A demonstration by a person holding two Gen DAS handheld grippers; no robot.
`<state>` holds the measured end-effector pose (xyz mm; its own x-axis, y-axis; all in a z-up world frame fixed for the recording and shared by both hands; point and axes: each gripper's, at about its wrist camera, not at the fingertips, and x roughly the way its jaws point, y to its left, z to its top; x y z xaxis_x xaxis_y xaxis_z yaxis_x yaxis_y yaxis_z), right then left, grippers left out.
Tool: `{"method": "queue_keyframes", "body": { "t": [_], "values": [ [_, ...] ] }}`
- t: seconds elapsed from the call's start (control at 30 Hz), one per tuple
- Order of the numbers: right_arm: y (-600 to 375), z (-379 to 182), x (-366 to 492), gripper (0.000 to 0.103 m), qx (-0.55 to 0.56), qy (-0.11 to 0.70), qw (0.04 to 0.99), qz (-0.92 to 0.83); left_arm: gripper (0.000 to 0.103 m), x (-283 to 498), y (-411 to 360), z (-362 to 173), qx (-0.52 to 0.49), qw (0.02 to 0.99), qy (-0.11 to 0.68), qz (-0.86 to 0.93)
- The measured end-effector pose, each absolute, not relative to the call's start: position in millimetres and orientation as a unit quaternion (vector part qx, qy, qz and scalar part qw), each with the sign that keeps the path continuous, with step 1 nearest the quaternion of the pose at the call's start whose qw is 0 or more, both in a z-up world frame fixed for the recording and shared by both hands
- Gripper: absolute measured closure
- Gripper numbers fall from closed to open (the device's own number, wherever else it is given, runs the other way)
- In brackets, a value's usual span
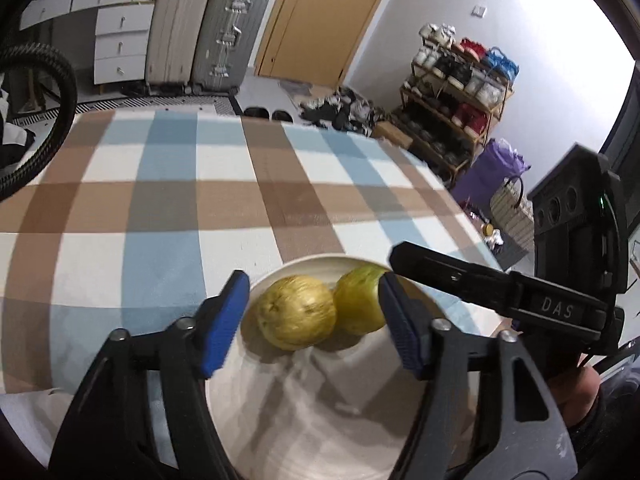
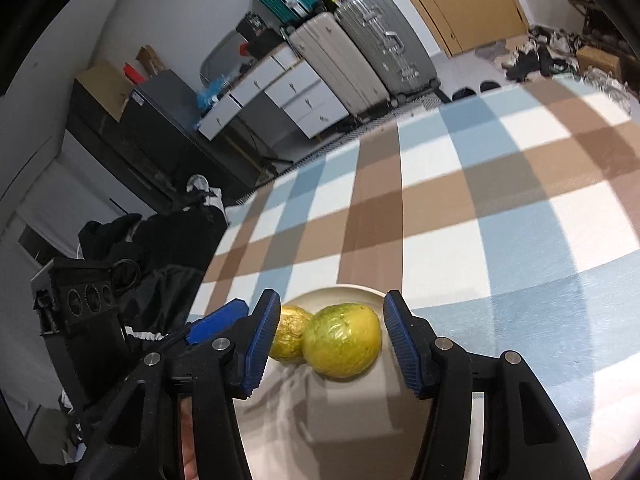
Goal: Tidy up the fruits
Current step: 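Open both tools to release the yellow fruits onto the plate, then move both tools back from the plate toward the fruit pile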
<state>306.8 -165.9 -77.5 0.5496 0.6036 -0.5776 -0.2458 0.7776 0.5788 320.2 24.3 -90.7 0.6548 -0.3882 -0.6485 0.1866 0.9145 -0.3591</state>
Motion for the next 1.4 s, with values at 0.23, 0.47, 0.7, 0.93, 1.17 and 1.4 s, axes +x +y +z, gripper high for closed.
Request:
{"method": "queue_keyframes", "body": {
  "t": [0.23,0.47,0.7,0.93,1.17,1.4],
  "values": [
    [-181,-28,257,0.024,0.194,0.343,0.885,0.248,0.022,282,31,-52,-0.123,0.917,0.354,-0.138],
    [-191,10,194,0.004,0.167,0.281,0.915,0.234,0.019,234,27,-16,-0.094,0.929,0.339,-0.116],
    [-201,28,126,0.0,0.138,0.221,0.943,0.207,0.003,175,22,14,-0.081,0.944,0.309,-0.085],
    [-197,31,77,0.0,0.106,0.18,0.958,0.199,0.001,117,18,21,-0.077,0.953,0.286,-0.069],
    [-184,22,37,0.0,0.081,0.159,0.967,0.184,0.001,80,25,6,-0.083,0.947,0.307,-0.053],
    [-184,1,9,0.0,0.077,0.155,0.974,0.148,0.001,57,34,-21,-0.082,0.939,0.332,-0.044]
  ]
}}
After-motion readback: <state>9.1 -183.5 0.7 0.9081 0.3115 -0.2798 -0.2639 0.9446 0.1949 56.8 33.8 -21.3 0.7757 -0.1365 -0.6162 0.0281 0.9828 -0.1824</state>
